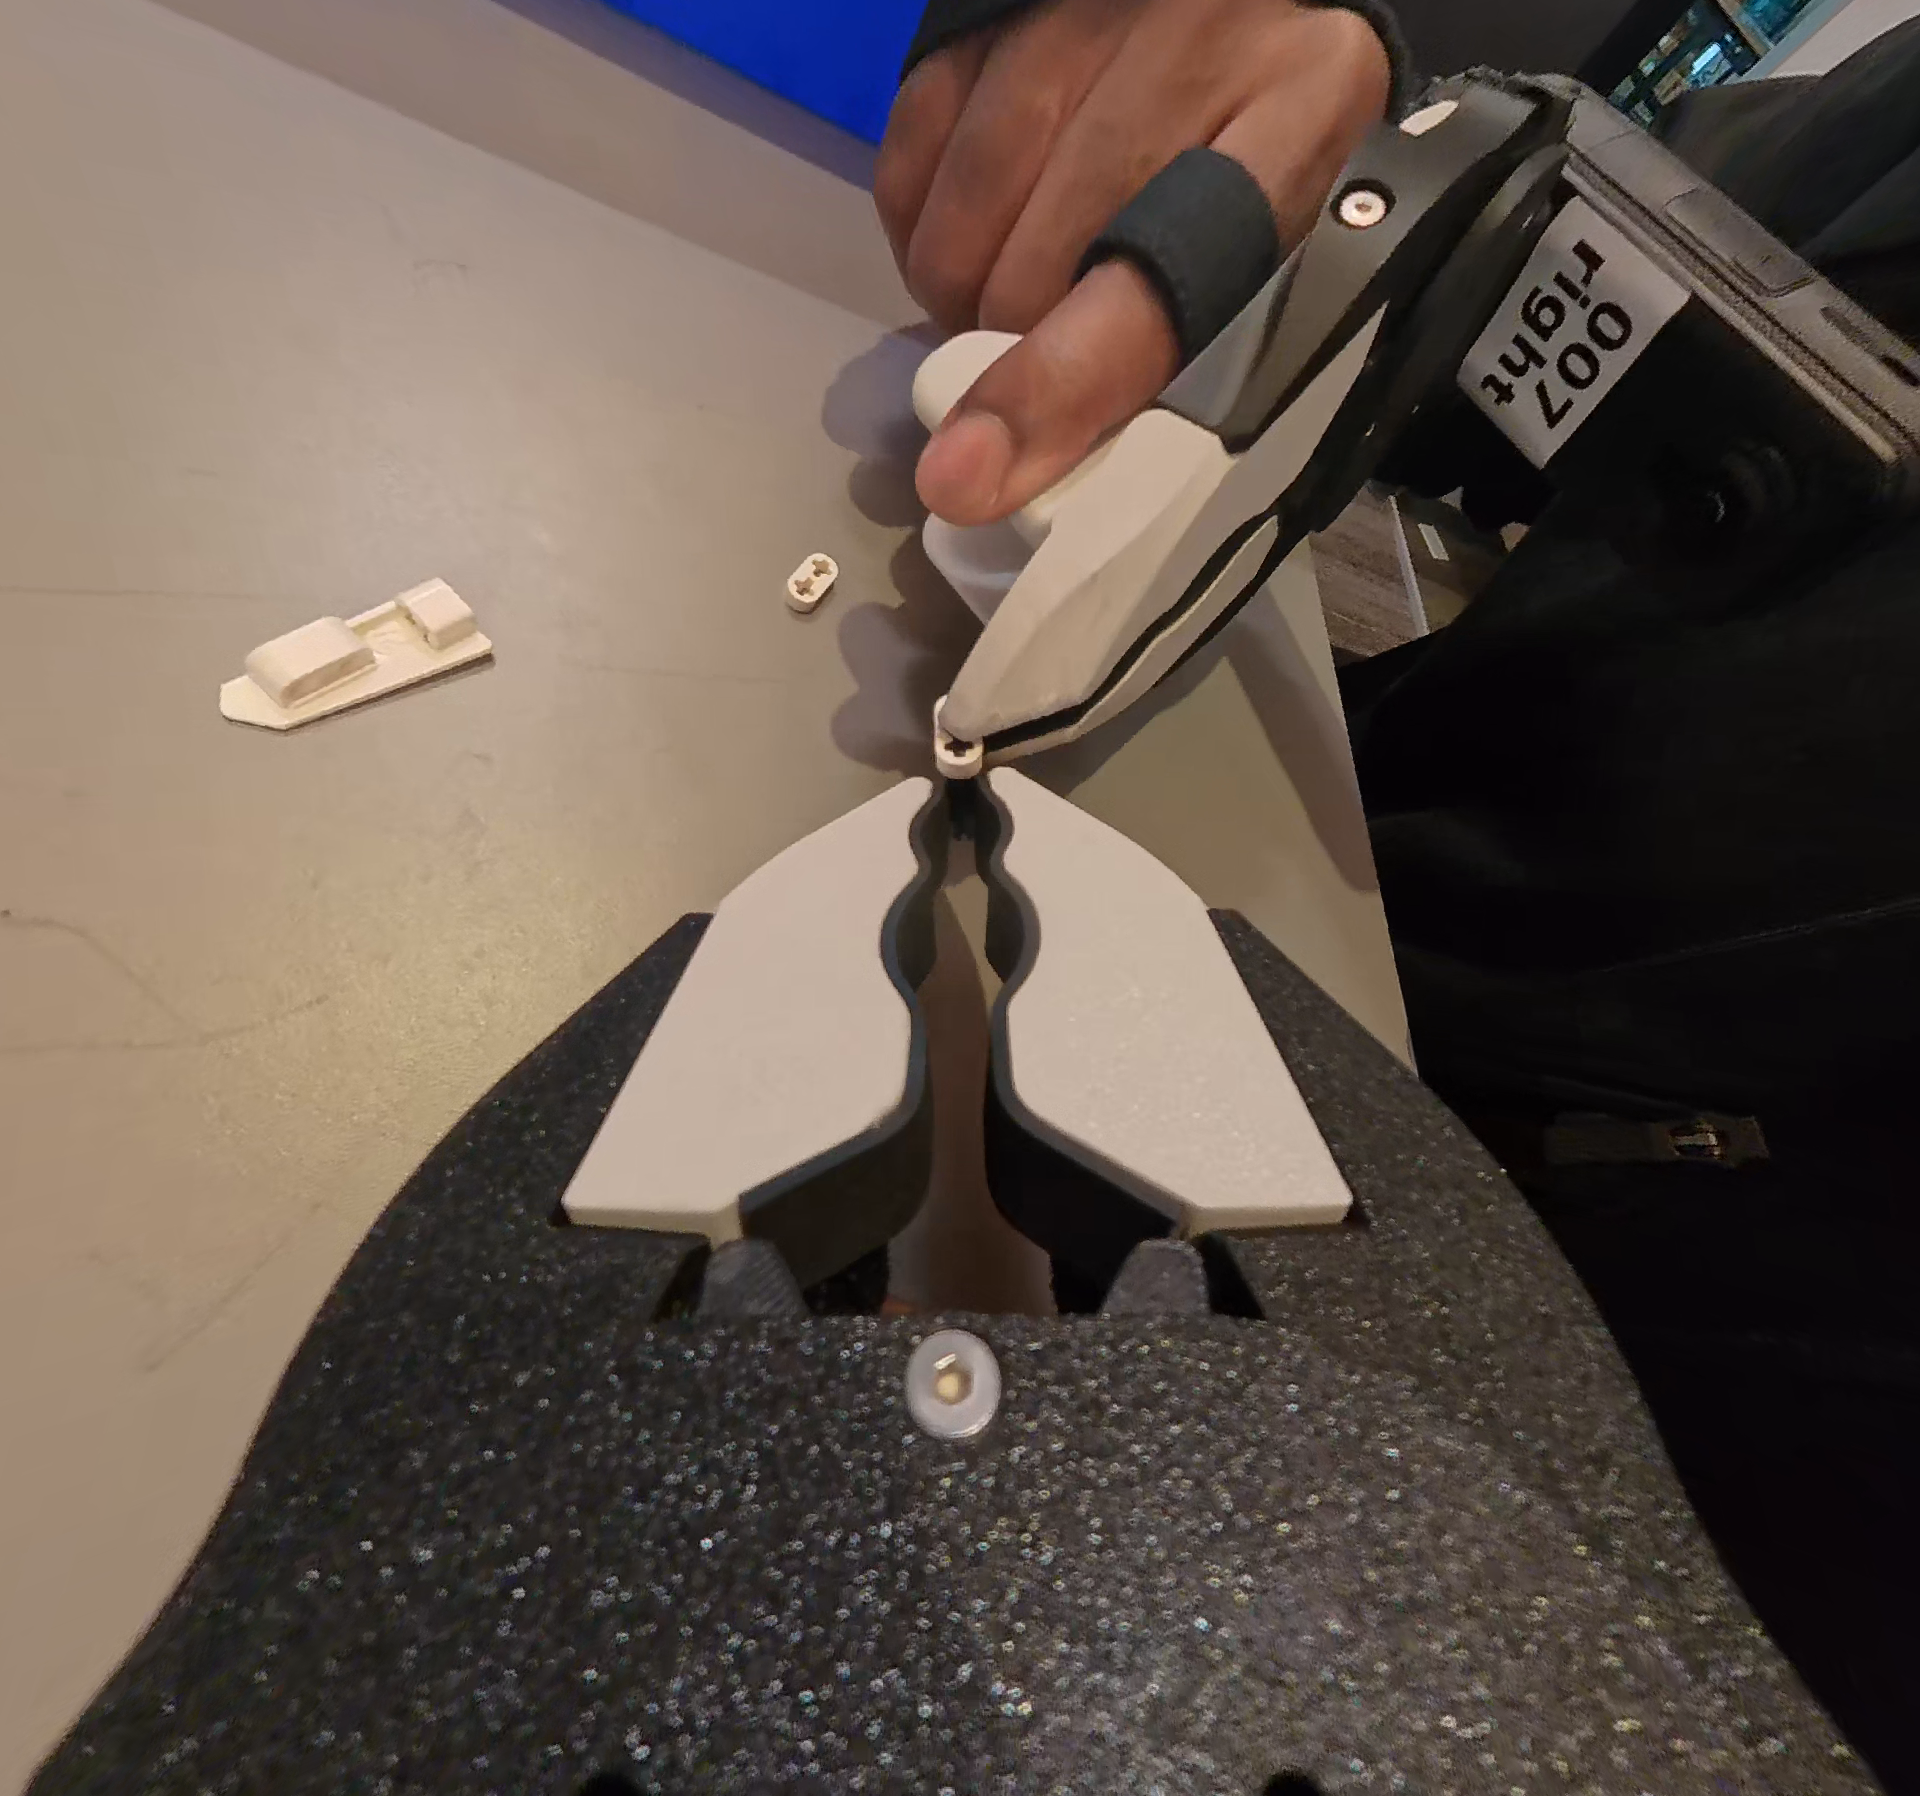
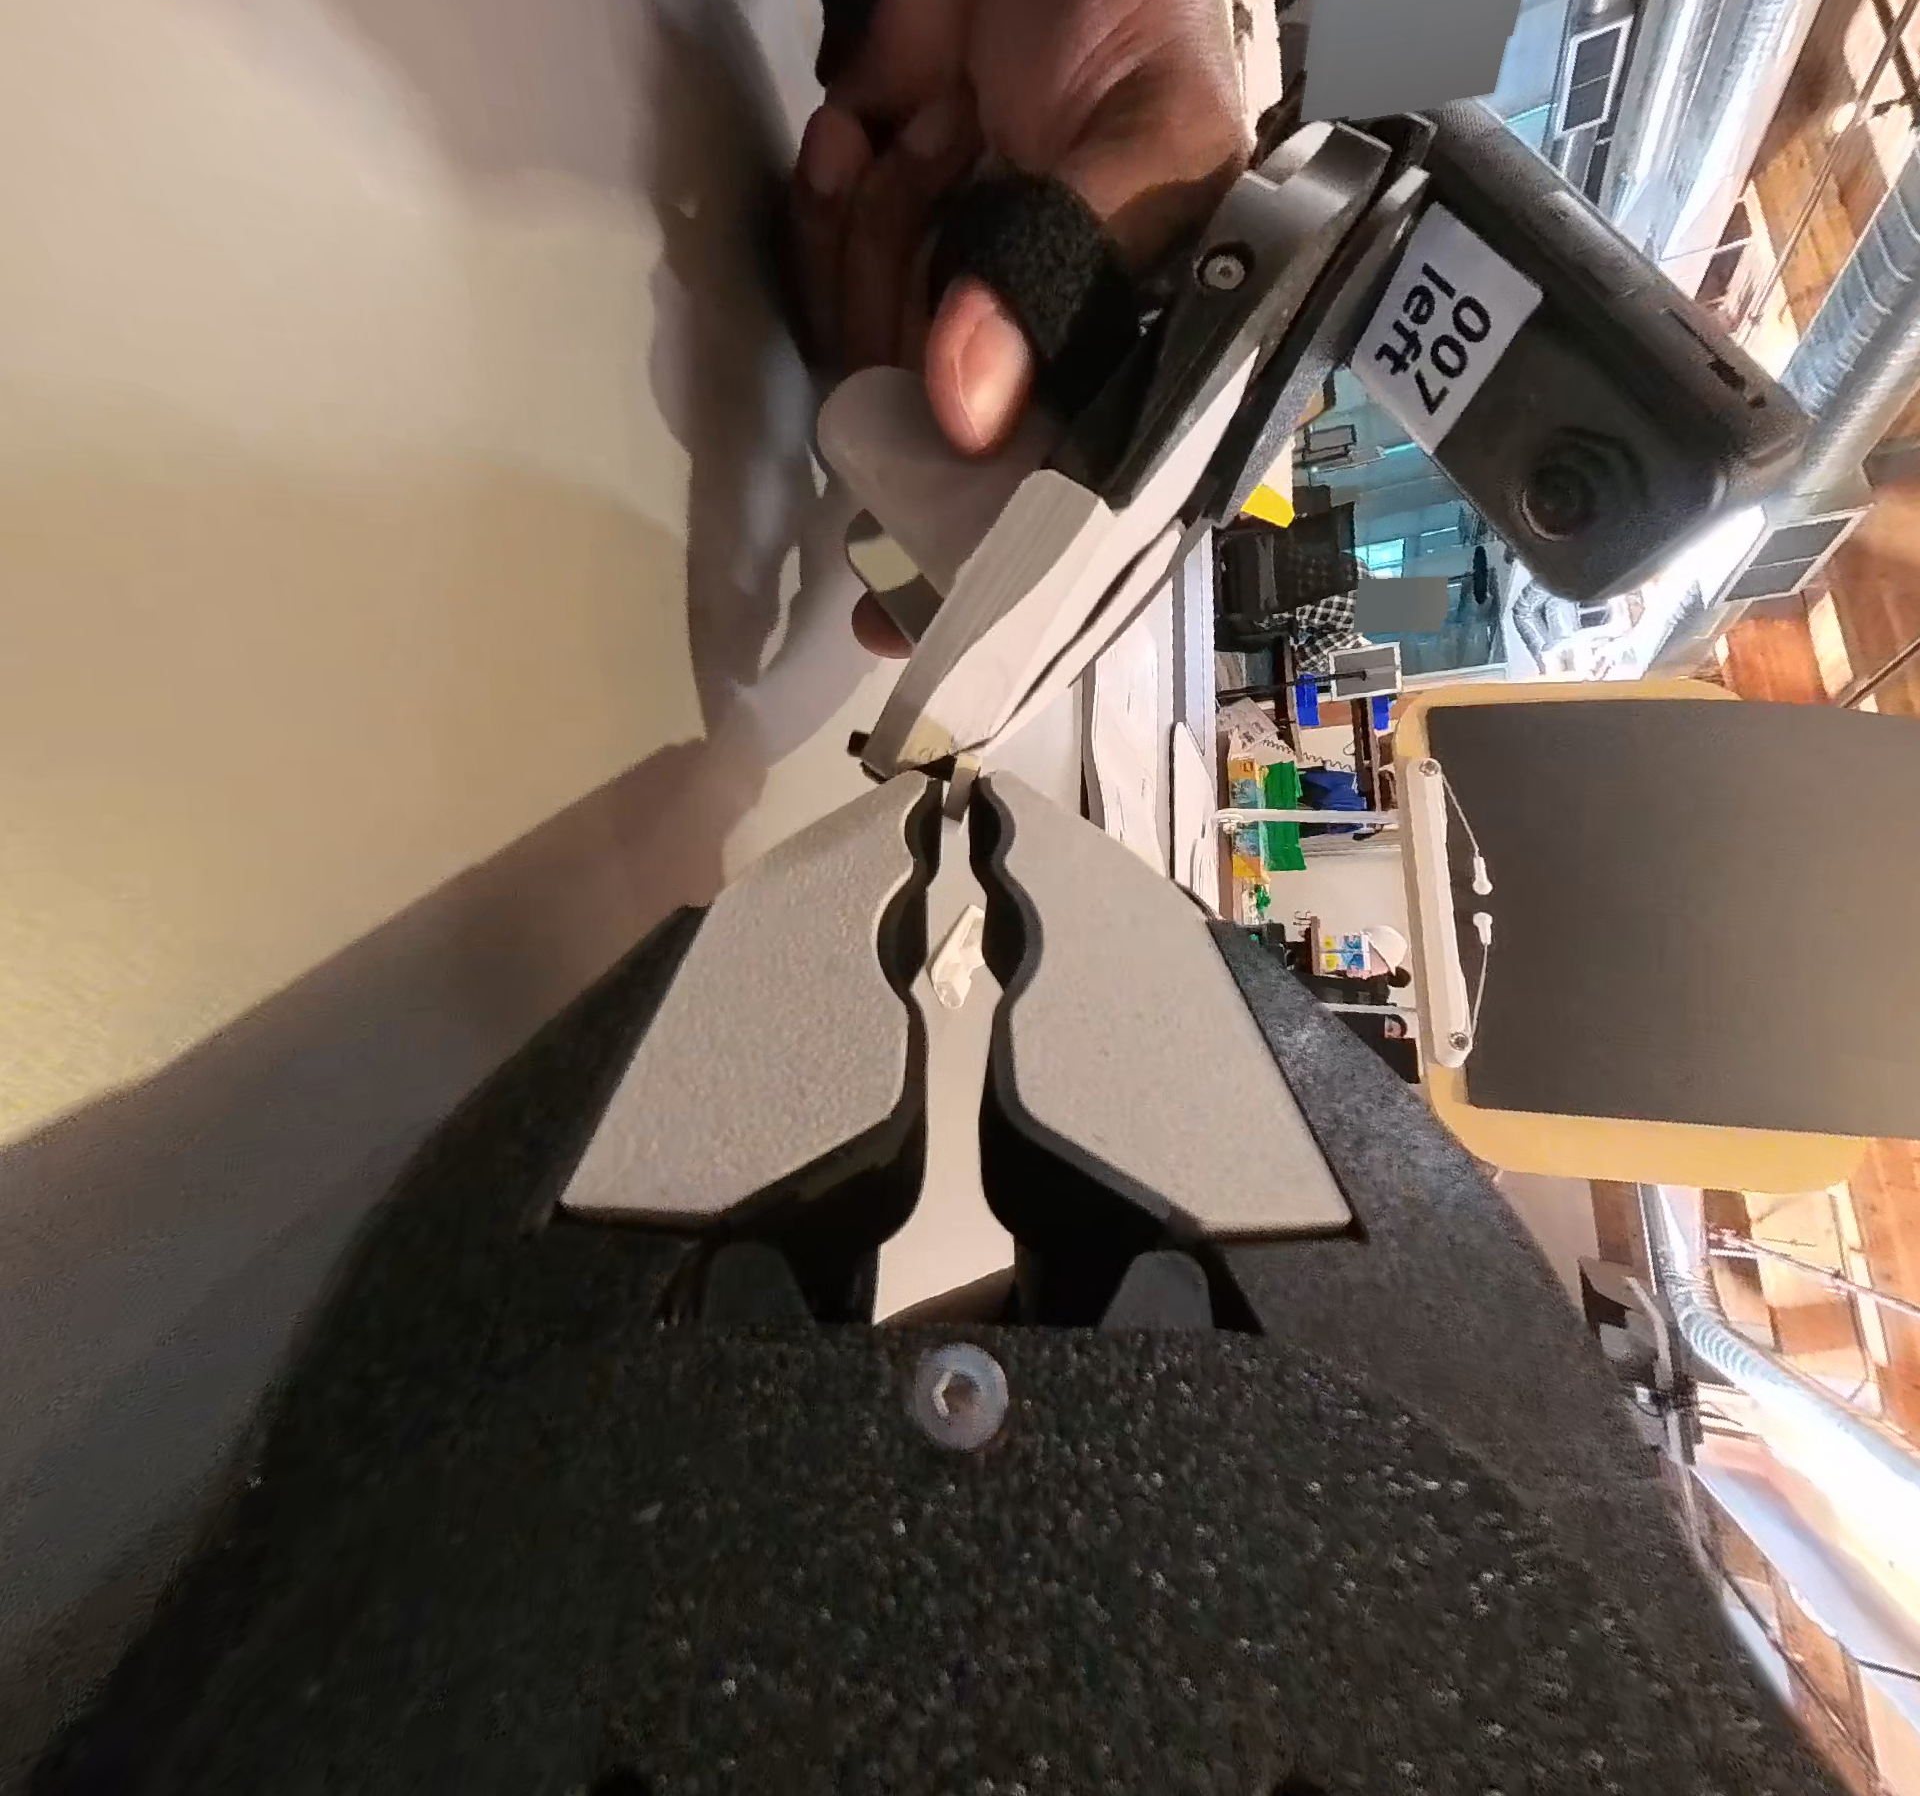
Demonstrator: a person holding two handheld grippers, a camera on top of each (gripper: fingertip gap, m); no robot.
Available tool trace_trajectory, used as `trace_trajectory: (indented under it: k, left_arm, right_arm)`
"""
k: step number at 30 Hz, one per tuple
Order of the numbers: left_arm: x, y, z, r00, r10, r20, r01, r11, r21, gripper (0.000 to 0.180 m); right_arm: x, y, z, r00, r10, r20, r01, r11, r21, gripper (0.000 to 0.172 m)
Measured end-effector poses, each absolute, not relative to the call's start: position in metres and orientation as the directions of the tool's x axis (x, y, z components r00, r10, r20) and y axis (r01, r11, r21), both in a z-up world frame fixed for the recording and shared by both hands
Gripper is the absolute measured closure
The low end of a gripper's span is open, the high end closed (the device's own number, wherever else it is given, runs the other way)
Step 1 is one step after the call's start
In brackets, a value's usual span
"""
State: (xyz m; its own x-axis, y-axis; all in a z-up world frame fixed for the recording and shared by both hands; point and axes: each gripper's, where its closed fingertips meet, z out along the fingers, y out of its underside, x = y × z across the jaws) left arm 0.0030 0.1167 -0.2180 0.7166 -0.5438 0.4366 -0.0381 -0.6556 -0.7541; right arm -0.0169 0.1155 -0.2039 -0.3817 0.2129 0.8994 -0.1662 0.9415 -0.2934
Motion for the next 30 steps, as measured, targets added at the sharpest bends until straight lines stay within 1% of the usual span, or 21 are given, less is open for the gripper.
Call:
trace_trajectory:
  k: [2,6,9,11,12,15,17,20,24,26,27,28,30]
  left_arm:
    - [0.002,0.118,-0.216,0.719,-0.54,0.438,-0.02,-0.646,-0.763,0.177]
    - [-0.005,0.122,-0.207,0.701,-0.522,0.486,0.063,-0.634,-0.771,0.176]
    - [-0.007,0.123,-0.203,0.692,-0.517,0.504,0.094,-0.628,-0.773,0.176]
    - [-0.01,0.124,-0.2,0.683,-0.511,0.522,0.122,-0.625,-0.771,0.176]
    - [-0.011,0.124,-0.199,0.679,-0.509,0.53,0.132,-0.625,-0.769,0.176]
    - [-0.011,0.124,-0.198,0.675,-0.507,0.537,0.14,-0.626,-0.767,0.176]
    - [-0.011,0.124,-0.198,0.664,-0.504,0.551,0.149,-0.633,-0.759,0.176]
    - [-0.01,0.123,-0.197,0.651,-0.501,0.57,0.162,-0.641,-0.75,0.176]
    - [-0.006,0.122,-0.194,0.622,-0.507,0.597,0.179,-0.65,-0.739,0.176]
    - [-0.003,0.12,-0.196,0.615,-0.504,0.606,0.175,-0.662,-0.729,0.176]
    - [-0.002,0.12,-0.196,0.615,-0.503,0.608,0.173,-0.666,-0.726,0.176]
    - [-0.003,0.121,-0.196,0.614,-0.498,0.613,0.183,-0.666,-0.723,0.176]
    - [-0.003,0.121,-0.195,0.607,-0.494,0.623,0.192,-0.669,-0.718,0.176]
  right_arm:
    - [-0.017,0.116,-0.202,-0.376,0.245,0.894,-0.159,0.933,-0.322,0.167]
    - [-0.023,0.122,-0.193,-0.332,0.367,0.869,-0.133,0.894,-0.428,0.165]
    - [-0.026,0.125,-0.192,-0.324,0.396,0.859,-0.117,0.884,-0.452,0.163]
    - [-0.024,0.124,-0.195,-0.361,0.4,0.842,-0.116,0.877,-0.466,0.147]
    - [-0.023,0.124,-0.196,-0.366,0.408,0.836,-0.115,0.872,-0.476,0.144]
    - [-0.023,0.123,-0.194,-0.359,0.41,0.839,-0.123,0.87,-0.477,0.14]
    - [-0.023,0.122,-0.192,-0.361,0.423,0.831,-0.126,0.861,-0.492,0.133]
    - [-0.024,0.119,-0.19,-0.355,0.427,0.832,-0.128,0.859,-0.495,0.127]
    - [-0.028,0.116,-0.195,-0.363,0.423,0.83,-0.101,0.868,-0.486,0.127]
    - [-0.031,0.116,-0.195,-0.346,0.421,0.839,-0.094,0.874,-0.477,0.135]
    - [-0.031,0.116,-0.193,-0.334,0.426,0.841,-0.096,0.872,-0.479,0.143]
    - [-0.031,0.117,-0.192,-0.333,0.432,0.838,-0.093,0.869,-0.486,0.146]
    - [-0.031,0.117,-0.192,-0.345,0.458,0.819,-0.081,0.855,-0.512,0.146]
